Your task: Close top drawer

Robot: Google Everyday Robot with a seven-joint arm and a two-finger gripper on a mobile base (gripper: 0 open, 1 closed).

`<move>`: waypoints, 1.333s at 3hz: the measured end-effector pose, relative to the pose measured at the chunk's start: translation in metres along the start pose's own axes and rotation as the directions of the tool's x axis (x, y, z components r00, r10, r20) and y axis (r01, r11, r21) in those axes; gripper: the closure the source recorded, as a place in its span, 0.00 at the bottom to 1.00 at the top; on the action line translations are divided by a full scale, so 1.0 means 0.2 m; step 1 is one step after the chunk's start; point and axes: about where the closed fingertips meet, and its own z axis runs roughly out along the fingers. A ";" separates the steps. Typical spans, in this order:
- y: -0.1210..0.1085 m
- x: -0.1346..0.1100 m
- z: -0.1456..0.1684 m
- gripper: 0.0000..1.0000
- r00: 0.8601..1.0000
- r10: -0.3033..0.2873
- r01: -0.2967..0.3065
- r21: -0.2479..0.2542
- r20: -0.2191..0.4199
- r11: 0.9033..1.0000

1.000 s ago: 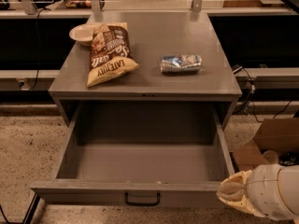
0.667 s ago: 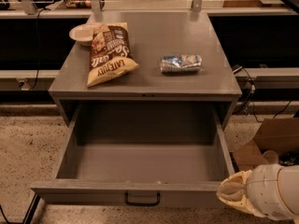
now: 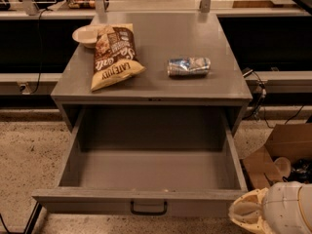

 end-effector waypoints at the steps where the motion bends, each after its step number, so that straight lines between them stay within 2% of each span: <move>1: 0.09 0.10 0.13 1.00 0.999 0.000 -0.002 -0.037 -0.047 0.999; 2: 0.11 0.17 0.27 1.00 0.998 -0.025 0.027 0.027 -0.066 0.999; 3: 0.11 0.17 0.27 1.00 0.998 -0.025 0.027 0.026 -0.066 0.999; 4: 0.11 0.15 0.29 1.00 0.998 -0.041 0.043 0.054 -0.042 0.998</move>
Offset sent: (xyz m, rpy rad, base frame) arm -0.0168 0.0109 -0.0989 -0.0830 -0.0603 -0.0031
